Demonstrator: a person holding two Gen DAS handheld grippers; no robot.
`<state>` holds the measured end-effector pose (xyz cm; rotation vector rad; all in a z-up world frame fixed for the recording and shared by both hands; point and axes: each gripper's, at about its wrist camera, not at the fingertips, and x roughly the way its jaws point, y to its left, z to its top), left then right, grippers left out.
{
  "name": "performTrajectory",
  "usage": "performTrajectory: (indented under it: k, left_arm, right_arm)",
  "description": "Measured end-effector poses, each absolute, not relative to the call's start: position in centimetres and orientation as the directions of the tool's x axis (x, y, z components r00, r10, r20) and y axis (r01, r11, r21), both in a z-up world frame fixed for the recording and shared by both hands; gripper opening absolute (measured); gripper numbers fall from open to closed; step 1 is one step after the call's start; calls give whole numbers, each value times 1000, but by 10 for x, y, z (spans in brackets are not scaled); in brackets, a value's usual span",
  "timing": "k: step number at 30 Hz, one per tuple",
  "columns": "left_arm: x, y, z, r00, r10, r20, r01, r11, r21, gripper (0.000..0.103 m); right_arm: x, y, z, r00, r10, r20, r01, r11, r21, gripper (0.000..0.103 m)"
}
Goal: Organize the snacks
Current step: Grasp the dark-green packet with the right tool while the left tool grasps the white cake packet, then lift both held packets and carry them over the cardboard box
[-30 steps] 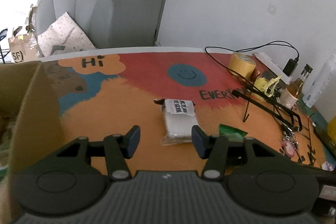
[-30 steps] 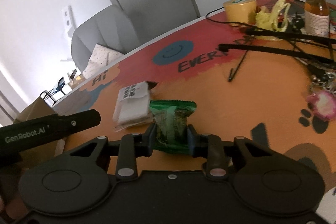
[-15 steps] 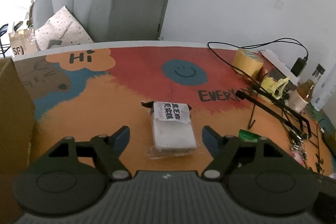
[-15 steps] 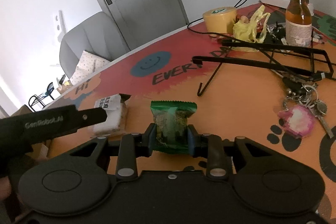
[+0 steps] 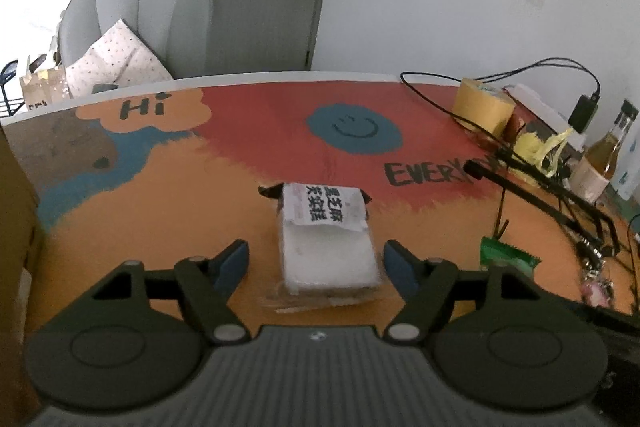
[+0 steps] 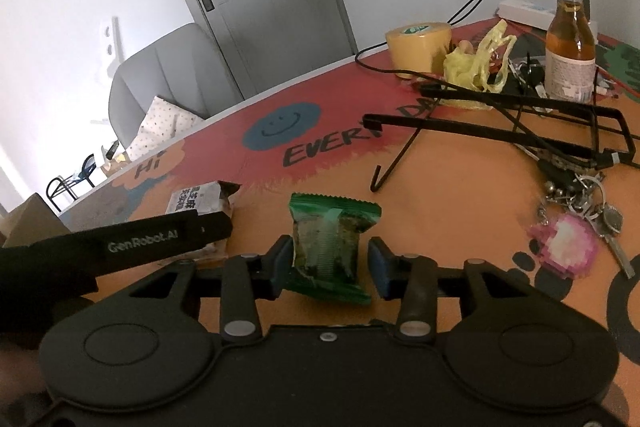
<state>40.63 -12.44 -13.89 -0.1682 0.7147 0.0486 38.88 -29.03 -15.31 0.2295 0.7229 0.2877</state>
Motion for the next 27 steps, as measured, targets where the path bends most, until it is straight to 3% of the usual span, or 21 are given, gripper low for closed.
performTrajectory:
  k: [3,8,13,27]
  left_arm:
    - [405,-125,-140,761,-2,-648,-98,988,-118,60]
    - [402,-120,-138,762,-6,-648,-102,986,-130,50]
    - [390,-111,-136,751,-16,-660,-104,984,-142,49]
    - [336,-95,-130,719,-37,-694,-107,981,-163,48]
  right_arm:
    - [388,-288,-153,717,327,-616,-177,940,292,46]
    - [386,-281,-153,723,302,-621,-179,951,254,45]
    - [381,-282,-152,715,311,-627,-183,948,261,33]
    - [341,-278,-149,683,337,-648,-189,938,289,31]
